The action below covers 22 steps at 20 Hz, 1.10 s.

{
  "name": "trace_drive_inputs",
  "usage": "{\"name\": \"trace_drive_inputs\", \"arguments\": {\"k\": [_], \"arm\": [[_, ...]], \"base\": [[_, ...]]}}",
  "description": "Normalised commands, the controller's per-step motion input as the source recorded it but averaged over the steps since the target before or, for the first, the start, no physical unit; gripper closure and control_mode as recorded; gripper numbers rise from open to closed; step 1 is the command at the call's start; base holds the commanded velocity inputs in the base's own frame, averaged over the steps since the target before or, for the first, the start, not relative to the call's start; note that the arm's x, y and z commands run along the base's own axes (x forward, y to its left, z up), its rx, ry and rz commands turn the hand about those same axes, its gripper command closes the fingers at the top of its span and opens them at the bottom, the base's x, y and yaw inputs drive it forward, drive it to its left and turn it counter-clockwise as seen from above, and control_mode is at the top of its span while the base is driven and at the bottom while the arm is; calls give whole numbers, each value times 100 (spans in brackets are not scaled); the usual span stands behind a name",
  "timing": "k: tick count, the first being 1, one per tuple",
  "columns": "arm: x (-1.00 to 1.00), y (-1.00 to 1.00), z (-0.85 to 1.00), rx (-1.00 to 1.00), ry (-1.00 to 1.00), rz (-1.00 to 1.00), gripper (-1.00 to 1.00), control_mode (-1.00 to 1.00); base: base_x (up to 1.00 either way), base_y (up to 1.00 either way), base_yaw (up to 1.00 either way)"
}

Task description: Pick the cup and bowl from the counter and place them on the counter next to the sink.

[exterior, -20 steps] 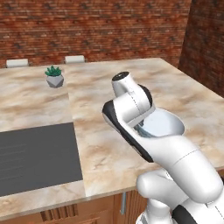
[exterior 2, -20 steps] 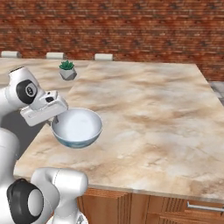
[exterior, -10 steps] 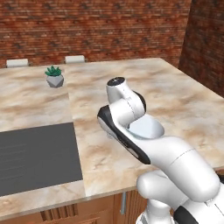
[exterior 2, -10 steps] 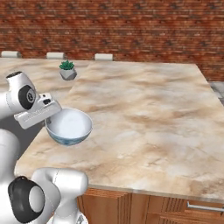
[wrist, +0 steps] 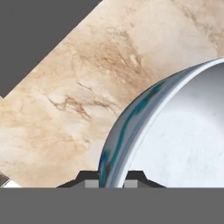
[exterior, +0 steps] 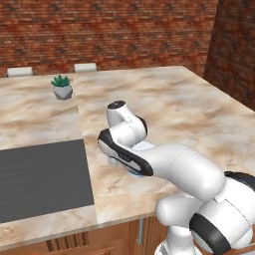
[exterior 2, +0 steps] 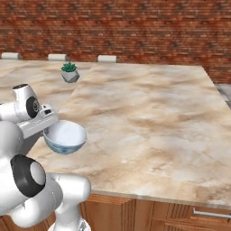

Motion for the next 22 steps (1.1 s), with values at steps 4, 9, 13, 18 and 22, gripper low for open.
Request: {"name": "trace_drive_inputs", "arguments": {"k": [4, 9, 13, 18, 22], "arm": [[13, 51, -13, 0, 14, 0, 100, -100], [16, 25, -25, 0, 5, 3, 100, -100], [29, 9, -51, -1, -7, 5, 100, -100], [8, 20, -50, -3, -20, 3, 100, -100], [1, 20, -30, -3, -16, 1, 100, -100]], "base": [[0, 0, 0], [0, 0, 0], [0, 0, 0], [0, 0, 0], [0, 0, 0]]}}
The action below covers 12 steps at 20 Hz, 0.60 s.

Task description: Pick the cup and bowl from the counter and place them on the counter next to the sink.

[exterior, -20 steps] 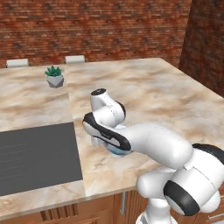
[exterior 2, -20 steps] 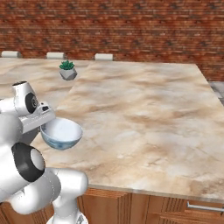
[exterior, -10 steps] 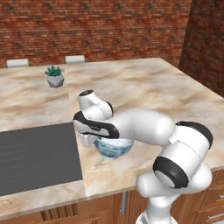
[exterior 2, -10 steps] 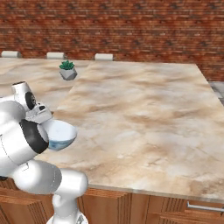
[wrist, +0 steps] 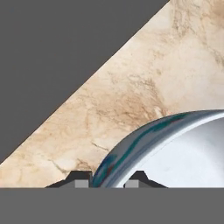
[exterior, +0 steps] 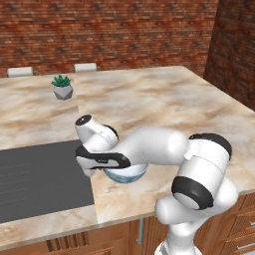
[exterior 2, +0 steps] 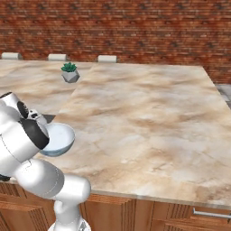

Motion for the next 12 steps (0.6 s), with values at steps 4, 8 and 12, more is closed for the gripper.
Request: {"name": "trace_drive_inputs", "arguments": {"k": [4, 8, 12], "arm": [[0, 3, -20, -1, -8, 1, 100, -100], [0, 0, 0, 0, 0, 0, -100, -100], [0, 0, 0, 0, 0, 0, -100, -100]], "base": [[0, 0, 0], [0, 0, 0], [0, 0, 0]]}}
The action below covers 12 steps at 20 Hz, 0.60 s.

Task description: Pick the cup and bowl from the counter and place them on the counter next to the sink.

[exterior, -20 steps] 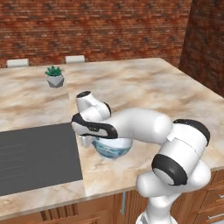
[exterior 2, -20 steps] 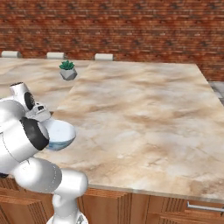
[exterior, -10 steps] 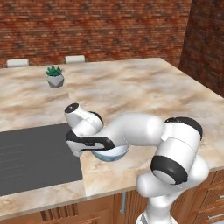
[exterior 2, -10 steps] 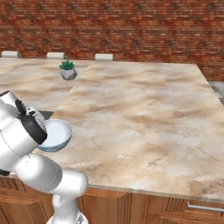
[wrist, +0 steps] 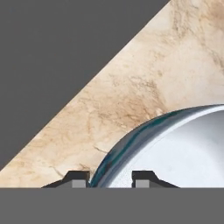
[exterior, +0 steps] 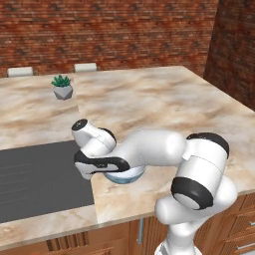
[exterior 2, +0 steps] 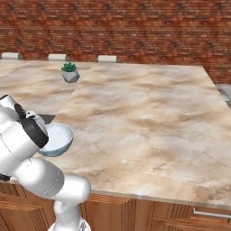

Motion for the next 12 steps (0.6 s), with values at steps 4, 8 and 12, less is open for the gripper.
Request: {"name": "trace_drive_inputs", "arguments": {"k": [4, 8, 12], "arm": [[-4, 0, 0, 0, 0, 0, -100, -100], [-4, 0, 1, 0, 0, 0, -100, -100], [-14, 0, 5, 0, -2, 0, -100, -100]], "base": [[0, 0, 0], [0, 0, 0], [0, 0, 0]]}}
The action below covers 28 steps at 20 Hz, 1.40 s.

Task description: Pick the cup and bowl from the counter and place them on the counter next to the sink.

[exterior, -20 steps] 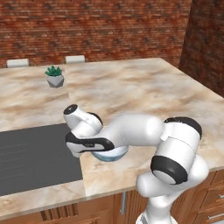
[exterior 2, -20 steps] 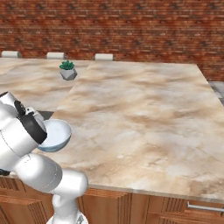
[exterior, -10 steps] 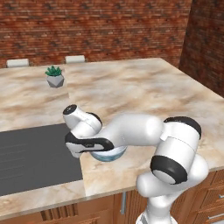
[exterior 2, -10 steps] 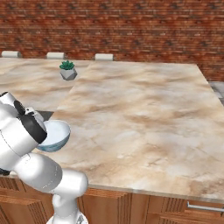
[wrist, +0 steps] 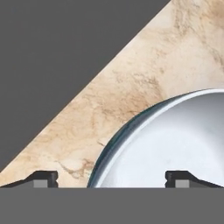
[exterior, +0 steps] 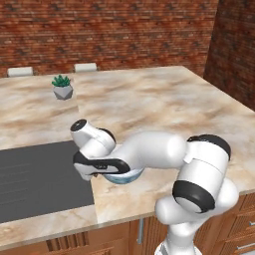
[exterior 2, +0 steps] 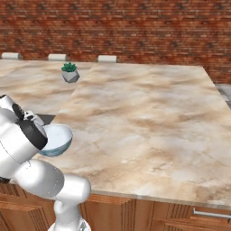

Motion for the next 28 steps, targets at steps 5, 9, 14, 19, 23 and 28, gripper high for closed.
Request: {"name": "trace_drive_inputs", "arguments": {"k": [5, 9, 14, 19, 23, 28], "arm": [[-8, -10, 25, 0, -1, -2, -100, -100], [0, -58, 49, 8, -1, -3, -100, -100], [2, -86, 51, 16, 0, -3, -100, -100], [-31, -87, 35, 25, -4, -13, -100, -100], [-65, -66, 32, 26, -11, -18, -100, -100], [-77, -39, 45, 22, -13, -16, -100, -100]], "base": [[0, 0, 0], [0, 0, 0], [0, 0, 0], [0, 0, 0], [0, 0, 0], [0, 0, 0]]}}
